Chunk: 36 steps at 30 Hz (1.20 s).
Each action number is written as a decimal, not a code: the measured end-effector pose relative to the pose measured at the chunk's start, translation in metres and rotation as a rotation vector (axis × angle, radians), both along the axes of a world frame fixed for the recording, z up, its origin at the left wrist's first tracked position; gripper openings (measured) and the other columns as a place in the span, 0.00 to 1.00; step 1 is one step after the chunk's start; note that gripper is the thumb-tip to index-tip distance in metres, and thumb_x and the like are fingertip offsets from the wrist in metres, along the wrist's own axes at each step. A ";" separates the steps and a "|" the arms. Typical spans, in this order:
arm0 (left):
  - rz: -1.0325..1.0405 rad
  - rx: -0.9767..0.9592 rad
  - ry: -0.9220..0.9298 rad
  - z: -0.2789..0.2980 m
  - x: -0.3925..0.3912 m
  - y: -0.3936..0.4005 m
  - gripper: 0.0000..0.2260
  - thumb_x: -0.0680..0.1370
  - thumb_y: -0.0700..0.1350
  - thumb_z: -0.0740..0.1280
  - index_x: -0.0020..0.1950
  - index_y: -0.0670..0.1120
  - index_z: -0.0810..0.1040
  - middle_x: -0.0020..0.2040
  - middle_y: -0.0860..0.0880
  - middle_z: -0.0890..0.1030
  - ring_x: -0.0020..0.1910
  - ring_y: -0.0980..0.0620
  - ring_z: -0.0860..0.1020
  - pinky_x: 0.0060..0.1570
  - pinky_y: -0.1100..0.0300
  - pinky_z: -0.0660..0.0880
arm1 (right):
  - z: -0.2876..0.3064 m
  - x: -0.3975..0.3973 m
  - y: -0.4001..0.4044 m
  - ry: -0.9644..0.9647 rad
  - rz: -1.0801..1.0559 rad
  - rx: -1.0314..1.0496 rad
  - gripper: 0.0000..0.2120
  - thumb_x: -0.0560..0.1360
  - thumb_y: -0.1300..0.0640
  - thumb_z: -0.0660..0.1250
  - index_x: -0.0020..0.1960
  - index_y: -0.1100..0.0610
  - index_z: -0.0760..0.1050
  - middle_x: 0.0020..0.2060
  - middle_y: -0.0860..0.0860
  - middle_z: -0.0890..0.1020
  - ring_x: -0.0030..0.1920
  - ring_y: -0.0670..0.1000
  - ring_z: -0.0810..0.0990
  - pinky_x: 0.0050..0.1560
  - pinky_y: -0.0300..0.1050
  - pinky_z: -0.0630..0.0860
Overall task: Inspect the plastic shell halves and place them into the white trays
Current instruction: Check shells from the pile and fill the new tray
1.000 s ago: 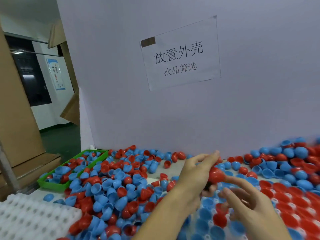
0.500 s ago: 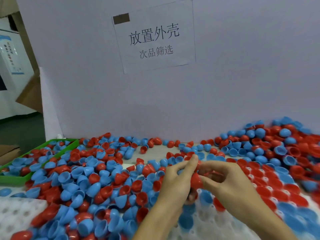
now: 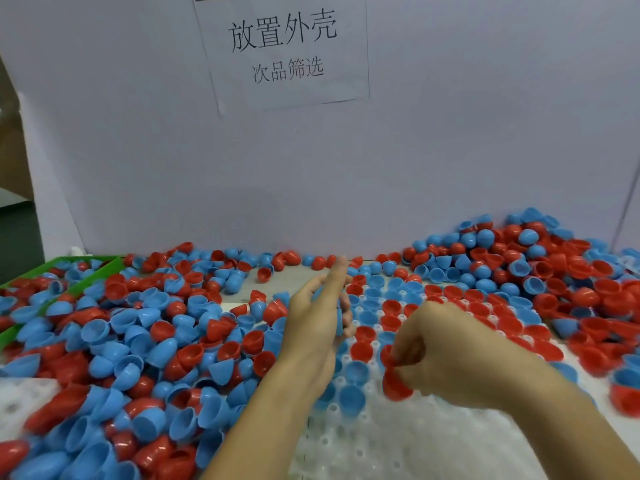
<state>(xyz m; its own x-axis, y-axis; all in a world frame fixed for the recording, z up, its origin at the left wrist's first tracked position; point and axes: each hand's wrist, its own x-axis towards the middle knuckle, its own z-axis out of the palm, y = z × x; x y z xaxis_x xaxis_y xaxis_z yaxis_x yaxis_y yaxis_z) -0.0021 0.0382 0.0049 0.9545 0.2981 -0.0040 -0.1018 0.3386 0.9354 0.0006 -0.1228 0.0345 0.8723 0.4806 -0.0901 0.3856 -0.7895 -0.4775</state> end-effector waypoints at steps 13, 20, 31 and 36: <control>-0.102 -0.079 0.062 0.001 -0.004 -0.004 0.07 0.83 0.41 0.60 0.50 0.39 0.74 0.44 0.45 0.72 0.40 0.52 0.71 0.40 0.58 0.74 | -0.012 0.003 0.008 -0.034 0.030 -0.078 0.06 0.78 0.54 0.69 0.50 0.52 0.84 0.41 0.43 0.83 0.39 0.44 0.82 0.34 0.35 0.78; -0.078 -0.129 0.033 0.000 -0.001 -0.008 0.15 0.85 0.45 0.59 0.61 0.36 0.78 0.53 0.39 0.84 0.51 0.45 0.84 0.46 0.56 0.83 | -0.011 0.015 0.003 -0.191 -0.113 0.480 0.05 0.79 0.51 0.68 0.46 0.41 0.76 0.36 0.44 0.83 0.35 0.41 0.82 0.30 0.29 0.74; -0.060 0.634 -0.330 -0.003 -0.007 -0.009 0.22 0.80 0.38 0.68 0.54 0.69 0.82 0.59 0.67 0.81 0.59 0.63 0.79 0.54 0.64 0.79 | -0.008 0.018 -0.002 0.118 -0.288 0.723 0.18 0.80 0.43 0.62 0.39 0.51 0.82 0.26 0.42 0.80 0.26 0.37 0.76 0.33 0.36 0.71; -0.126 0.656 -0.388 0.000 -0.011 -0.008 0.20 0.77 0.34 0.71 0.52 0.61 0.84 0.55 0.63 0.84 0.59 0.63 0.80 0.56 0.67 0.78 | -0.005 0.019 -0.016 0.259 -0.183 0.711 0.09 0.78 0.49 0.68 0.44 0.47 0.86 0.32 0.50 0.80 0.38 0.55 0.78 0.47 0.47 0.80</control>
<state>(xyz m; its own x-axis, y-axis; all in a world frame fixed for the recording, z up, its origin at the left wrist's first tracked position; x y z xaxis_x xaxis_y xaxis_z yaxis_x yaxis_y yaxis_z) -0.0133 0.0298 0.0045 0.8784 0.0128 0.4777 -0.4608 -0.2420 0.8539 0.0192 -0.1389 0.0293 0.9367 0.3493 -0.0259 0.0857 -0.3002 -0.9500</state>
